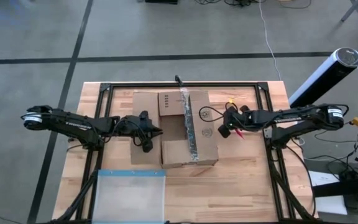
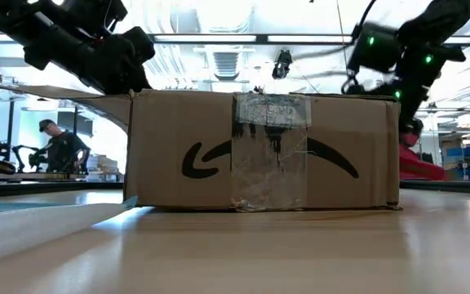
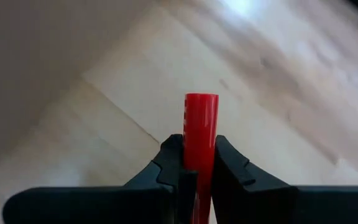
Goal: Unpack boxes
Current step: Break down the box using the red cutter
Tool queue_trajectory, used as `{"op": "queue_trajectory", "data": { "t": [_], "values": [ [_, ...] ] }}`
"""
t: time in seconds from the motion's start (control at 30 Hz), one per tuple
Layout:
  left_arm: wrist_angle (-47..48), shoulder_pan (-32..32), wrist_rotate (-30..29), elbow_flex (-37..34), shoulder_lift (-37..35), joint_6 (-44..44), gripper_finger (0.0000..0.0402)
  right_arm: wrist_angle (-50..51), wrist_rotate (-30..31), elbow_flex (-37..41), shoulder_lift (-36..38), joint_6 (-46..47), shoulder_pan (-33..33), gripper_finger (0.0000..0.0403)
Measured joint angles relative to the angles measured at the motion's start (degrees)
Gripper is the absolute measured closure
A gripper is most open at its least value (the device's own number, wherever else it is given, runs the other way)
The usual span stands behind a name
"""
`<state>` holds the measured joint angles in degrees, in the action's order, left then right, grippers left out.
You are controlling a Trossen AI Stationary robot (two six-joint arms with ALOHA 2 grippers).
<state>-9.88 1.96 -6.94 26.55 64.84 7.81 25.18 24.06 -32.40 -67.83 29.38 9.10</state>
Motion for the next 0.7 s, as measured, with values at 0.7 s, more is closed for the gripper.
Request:
{"op": "queue_trajectory", "data": {
  "t": [0.7],
  "values": [
    [-1.2, 0.0, 0.0, 0.0, 0.0, -0.8, 0.0364, -49.5, -4.4, -0.1, 4.6, -35.6, -26.4, 0.0368]
  ]
}}
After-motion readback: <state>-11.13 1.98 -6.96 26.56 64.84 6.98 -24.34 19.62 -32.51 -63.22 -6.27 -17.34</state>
